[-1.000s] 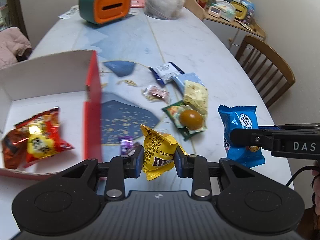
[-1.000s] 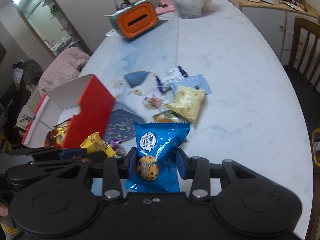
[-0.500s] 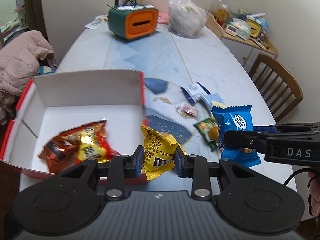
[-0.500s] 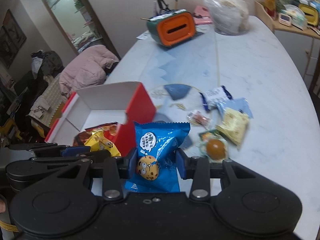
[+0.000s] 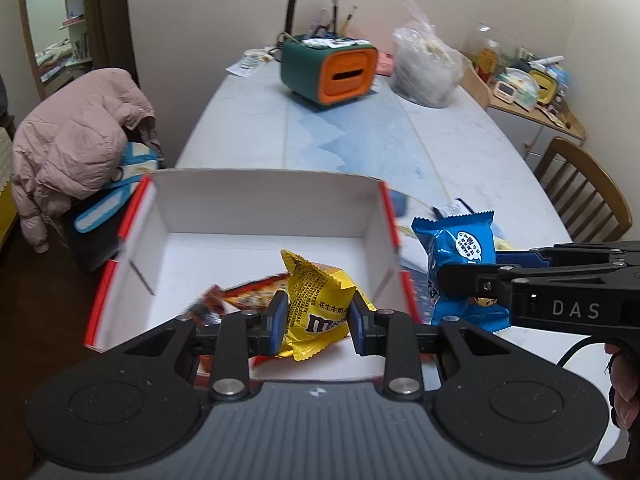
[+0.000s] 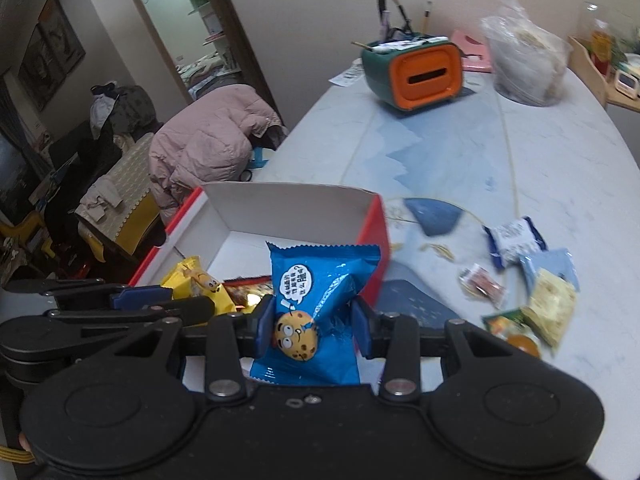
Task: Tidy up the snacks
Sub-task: 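Carry both packets into the box and open both grippers to release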
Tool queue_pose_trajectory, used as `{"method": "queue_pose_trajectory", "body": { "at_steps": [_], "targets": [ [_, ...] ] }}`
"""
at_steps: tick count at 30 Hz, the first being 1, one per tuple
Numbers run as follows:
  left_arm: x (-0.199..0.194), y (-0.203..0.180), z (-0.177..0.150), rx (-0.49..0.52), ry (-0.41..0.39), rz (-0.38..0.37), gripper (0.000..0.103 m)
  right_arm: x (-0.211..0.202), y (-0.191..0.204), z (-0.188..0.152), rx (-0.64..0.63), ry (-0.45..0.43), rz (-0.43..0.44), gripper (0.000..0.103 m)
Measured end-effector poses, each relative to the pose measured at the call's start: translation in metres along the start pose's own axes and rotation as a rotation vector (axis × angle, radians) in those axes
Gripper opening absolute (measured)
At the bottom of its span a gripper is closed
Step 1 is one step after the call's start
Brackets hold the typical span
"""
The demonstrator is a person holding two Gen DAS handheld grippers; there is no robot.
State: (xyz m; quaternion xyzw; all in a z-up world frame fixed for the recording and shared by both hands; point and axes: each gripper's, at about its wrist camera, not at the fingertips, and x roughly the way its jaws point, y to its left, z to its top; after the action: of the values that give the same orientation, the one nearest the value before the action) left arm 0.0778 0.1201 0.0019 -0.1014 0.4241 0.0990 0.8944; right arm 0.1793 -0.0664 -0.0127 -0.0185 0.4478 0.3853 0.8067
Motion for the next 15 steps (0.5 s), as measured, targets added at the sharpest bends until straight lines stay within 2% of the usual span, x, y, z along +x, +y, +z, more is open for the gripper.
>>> {"method": "queue_pose_trajectory", "body": {
  "at_steps": [15],
  "targets": [
    [0.034,0.088,0.021,-0.072,0.033,0.109,0.031,0.072,0.042,0.024,-0.084,0.069,-0.031,0.039]
  ]
}}
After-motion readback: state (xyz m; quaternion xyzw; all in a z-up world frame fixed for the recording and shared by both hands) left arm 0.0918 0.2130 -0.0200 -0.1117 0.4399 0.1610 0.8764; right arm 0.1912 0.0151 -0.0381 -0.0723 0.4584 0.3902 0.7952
